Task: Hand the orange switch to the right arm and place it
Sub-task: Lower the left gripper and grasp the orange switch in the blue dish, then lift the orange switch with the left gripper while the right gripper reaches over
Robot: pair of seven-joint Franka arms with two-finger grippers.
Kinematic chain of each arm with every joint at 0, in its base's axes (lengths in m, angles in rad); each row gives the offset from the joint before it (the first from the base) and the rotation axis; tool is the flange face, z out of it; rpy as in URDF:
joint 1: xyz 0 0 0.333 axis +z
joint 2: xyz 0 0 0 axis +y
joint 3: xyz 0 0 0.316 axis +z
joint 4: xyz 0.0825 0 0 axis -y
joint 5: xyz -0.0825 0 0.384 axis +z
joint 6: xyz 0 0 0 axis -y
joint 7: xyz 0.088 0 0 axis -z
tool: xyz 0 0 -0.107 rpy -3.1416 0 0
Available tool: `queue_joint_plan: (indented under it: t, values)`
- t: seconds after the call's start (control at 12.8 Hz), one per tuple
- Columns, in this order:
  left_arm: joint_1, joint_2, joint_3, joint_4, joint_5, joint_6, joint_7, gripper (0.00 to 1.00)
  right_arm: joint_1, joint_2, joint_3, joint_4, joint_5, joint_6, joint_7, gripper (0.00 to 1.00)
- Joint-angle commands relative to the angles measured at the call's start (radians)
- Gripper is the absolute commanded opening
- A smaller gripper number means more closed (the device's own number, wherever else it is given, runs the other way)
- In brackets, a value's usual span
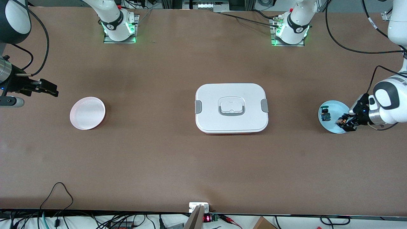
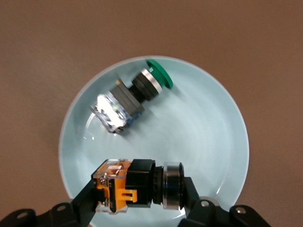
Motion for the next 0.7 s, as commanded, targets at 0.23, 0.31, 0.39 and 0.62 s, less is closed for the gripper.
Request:
queue_joint_plan:
  t: [0.23, 0.31, 0.39, 0.62]
  values:
    - [-0.013, -0.015, -0.067, 0.238, -0.116, -0.4, -0.112, 0.0, -0.005, 0.003, 0.004, 0.011, 0.108, -0.084, -0.012, 1.0]
    - [-0.022, -0.017, -0.069, 0.243, -0.19, -0.446, -0.158, 0.0, 0.002, 0.002, 0.004, 0.011, 0.116, -0.122, -0.009, 1.0]
    - [-0.042, -0.015, -0.069, 0.256, -0.279, -0.507, -0.209, 0.0, 0.012, -0.004, 0.007, 0.014, 0.134, -0.138, -0.006, 1.0]
    - [-0.111, -0.004, -0.069, 0.299, -0.523, -0.619, -0.365, 0.0, -0.013, -0.003, -0.003, 0.012, 0.327, -0.141, -0.011, 1.0]
